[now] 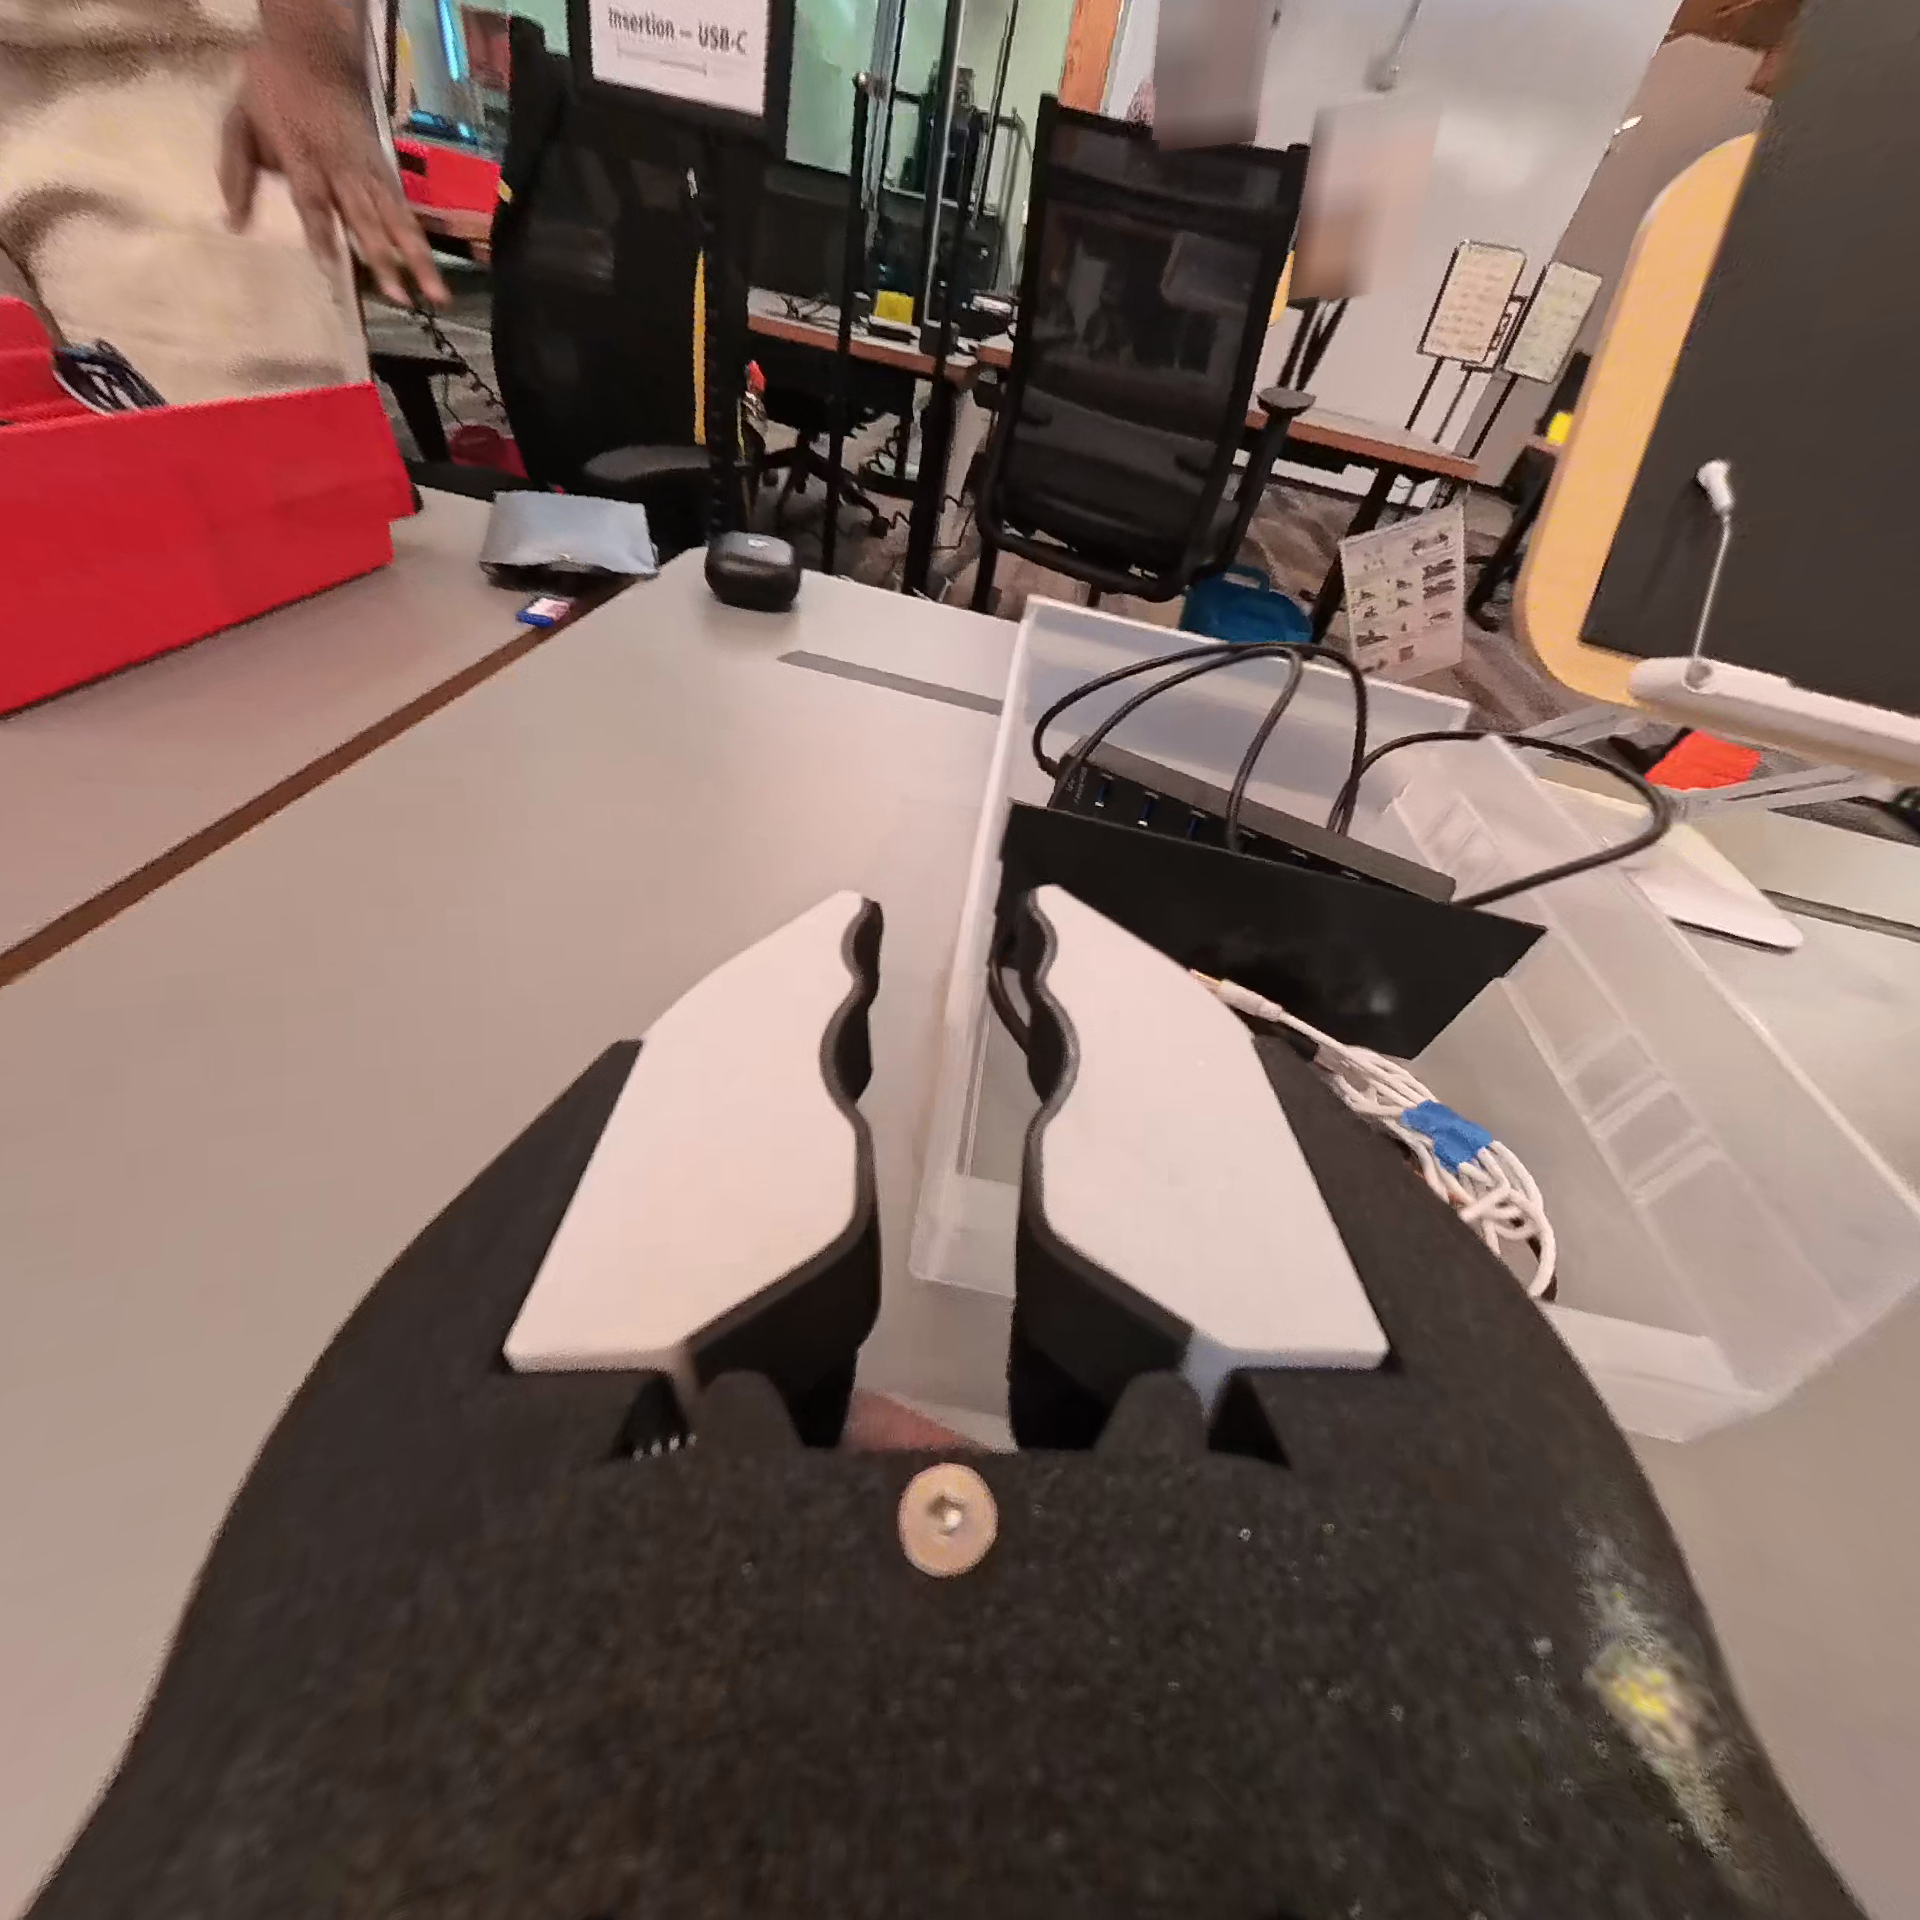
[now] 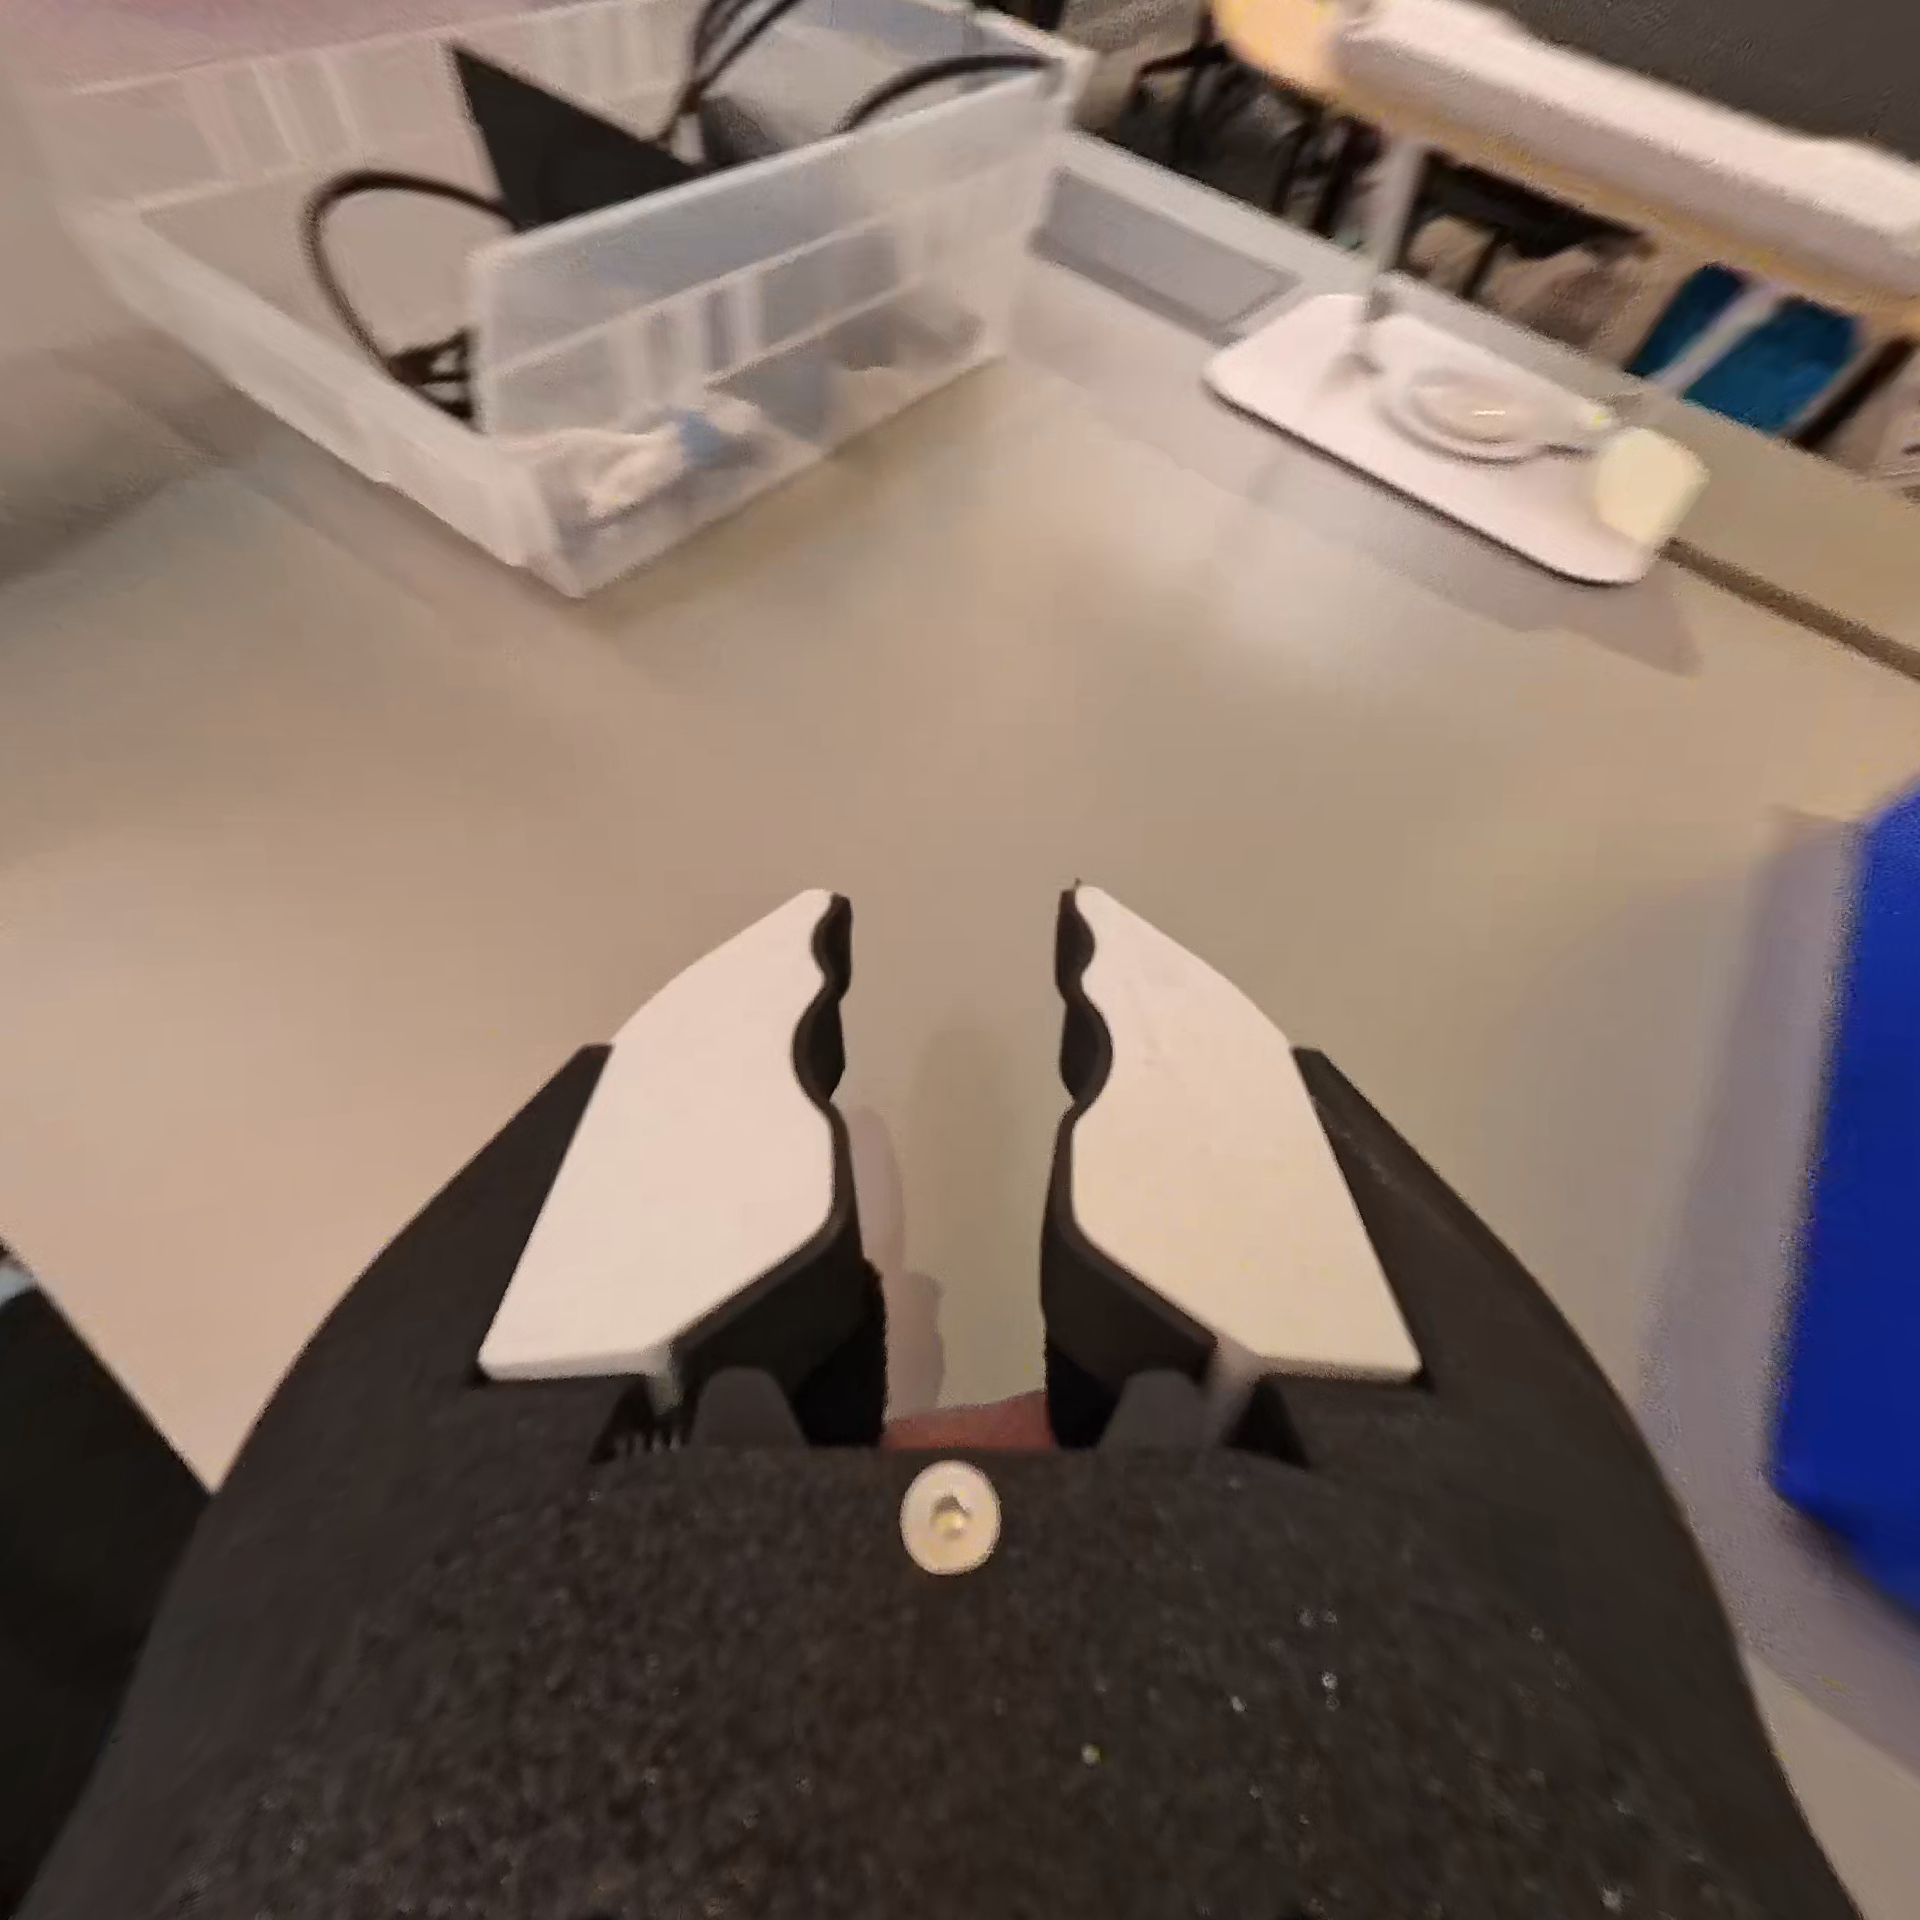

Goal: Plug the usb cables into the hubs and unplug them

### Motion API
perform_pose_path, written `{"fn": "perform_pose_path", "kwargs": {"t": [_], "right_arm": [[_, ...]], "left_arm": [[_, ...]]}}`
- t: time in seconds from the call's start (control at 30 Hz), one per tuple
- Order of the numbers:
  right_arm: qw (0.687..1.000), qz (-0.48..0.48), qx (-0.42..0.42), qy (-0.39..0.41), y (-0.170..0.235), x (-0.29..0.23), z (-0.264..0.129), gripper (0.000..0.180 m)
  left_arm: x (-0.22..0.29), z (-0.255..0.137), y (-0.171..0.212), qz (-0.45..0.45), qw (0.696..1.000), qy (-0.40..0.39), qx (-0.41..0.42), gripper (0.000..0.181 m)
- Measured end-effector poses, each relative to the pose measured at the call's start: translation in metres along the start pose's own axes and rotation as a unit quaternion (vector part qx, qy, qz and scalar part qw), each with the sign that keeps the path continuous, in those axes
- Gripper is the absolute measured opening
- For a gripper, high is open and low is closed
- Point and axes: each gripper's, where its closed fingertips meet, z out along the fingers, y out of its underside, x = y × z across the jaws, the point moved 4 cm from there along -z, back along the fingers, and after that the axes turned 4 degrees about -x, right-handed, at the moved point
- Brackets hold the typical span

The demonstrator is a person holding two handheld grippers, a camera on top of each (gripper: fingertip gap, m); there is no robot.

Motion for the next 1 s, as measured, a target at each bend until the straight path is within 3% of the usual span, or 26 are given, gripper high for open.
{"fn": "perform_pose_path", "kwargs": {"t": [0.1,0.3,0.37,0.47,0.57,0.73,1.0], "right_arm": [[0.997,0.037,0.033,0.052,0.028,0.046,-0.037,0.037],[0.981,0.115,0.075,0.134,0.081,0.123,-0.100,0.038],[0.971,0.143,0.092,0.166,0.084,0.147,-0.111,0.038],[0.964,0.183,0.088,0.172,0.091,0.169,-0.110,0.043],[0.962,0.191,0.077,0.178,0.092,0.177,-0.104,0.047],[0.964,0.181,0.069,0.181,0.091,0.171,-0.100,0.049],[0.967,0.171,0.065,0.179,0.093,0.170,-0.102,0.039]], "left_arm": [[0.021,-0.013,0.001,0.008,1.000,0.007,0.011,0.025],[0.125,-0.040,0.042,0.054,0.990,0.121,-0.052,0.025],[0.161,-0.049,0.056,0.059,0.980,0.176,-0.072,0.025],[0.189,-0.053,0.066,0.102,0.972,0.196,-0.079,0.026],[0.193,-0.047,0.073,0.141,0.969,0.184,-0.089,0.028],[0.182,-0.043,0.078,0.123,0.970,0.175,-0.116,0.034],[0.180,-0.040,0.080,0.121,0.970,0.173,-0.124,0.034]]}}
